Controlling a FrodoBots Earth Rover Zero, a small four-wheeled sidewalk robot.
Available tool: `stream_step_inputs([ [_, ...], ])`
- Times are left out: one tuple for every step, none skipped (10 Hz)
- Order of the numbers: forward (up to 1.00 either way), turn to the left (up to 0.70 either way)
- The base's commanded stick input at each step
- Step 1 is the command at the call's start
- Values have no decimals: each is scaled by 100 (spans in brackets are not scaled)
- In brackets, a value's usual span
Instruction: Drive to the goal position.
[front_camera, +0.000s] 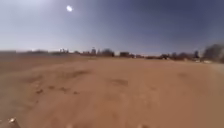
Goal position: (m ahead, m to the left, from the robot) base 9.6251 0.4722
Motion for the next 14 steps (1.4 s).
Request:
stream_step_inputs([
  [100,0],
  [100,0],
  [100,0],
  [100,0],
  [100,0],
  [100,0],
  [100,0],
  [100,0],
  [100,0],
  [100,0],
  [100,0],
  [100,0],
  [100,0],
  [100,0],
])
